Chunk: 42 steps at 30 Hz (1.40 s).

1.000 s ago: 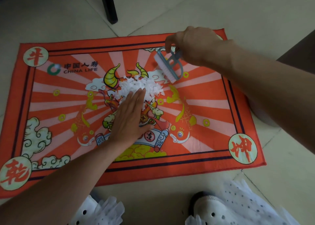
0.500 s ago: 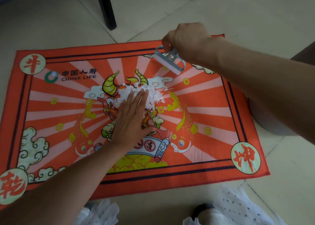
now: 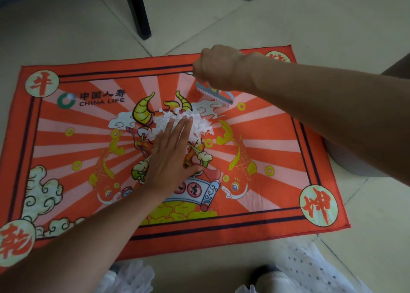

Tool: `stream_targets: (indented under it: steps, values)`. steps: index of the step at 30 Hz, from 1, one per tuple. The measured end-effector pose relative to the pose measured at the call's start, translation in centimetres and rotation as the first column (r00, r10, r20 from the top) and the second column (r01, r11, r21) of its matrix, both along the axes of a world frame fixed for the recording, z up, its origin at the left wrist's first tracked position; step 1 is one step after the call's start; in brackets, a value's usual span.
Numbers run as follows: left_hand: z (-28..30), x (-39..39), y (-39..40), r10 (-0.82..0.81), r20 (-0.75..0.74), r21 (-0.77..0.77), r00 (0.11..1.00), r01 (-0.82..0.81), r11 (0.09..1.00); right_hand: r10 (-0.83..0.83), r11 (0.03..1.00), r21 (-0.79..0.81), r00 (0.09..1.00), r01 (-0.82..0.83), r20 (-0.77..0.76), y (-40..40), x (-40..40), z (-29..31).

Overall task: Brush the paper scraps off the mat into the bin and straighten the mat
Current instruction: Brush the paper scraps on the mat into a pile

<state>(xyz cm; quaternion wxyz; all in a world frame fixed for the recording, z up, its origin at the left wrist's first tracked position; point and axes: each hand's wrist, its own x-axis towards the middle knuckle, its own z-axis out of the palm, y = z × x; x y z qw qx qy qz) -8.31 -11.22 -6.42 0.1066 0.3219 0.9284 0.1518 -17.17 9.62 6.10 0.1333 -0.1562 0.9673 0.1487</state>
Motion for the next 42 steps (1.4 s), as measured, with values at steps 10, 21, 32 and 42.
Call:
stream_targets:
  steps: [10, 21, 32, 42]
  values:
    - [-0.7, 0.3, 0.1, 0.161, 0.042, 0.075, 0.986, -0.164, 0.984, 0.033, 0.998, -0.052, 0.999, -0.033, -0.013, -5.4, 2.8, -0.3]
    - [-1.1, 0.0, -0.4, 0.187, 0.028, 0.107, 0.982, -0.189, 0.976, 0.037, 0.998, -0.056, 0.999, -0.038, -0.024, -6.7, 3.2, 0.4]
    - [-1.1, -0.2, -1.9, 0.229, 0.052, 0.133, 0.972, -0.234, 0.963, -0.037, 0.998, -0.063, 0.993, 0.030, -0.116, -4.8, 1.8, 1.5]
    - [-0.9, 0.3, -3.3, 0.270, 0.025, 0.101, 0.962, -0.271, 0.957, -0.105, 0.993, -0.073, 0.984, 0.095, -0.143, -4.8, 2.3, 2.1]
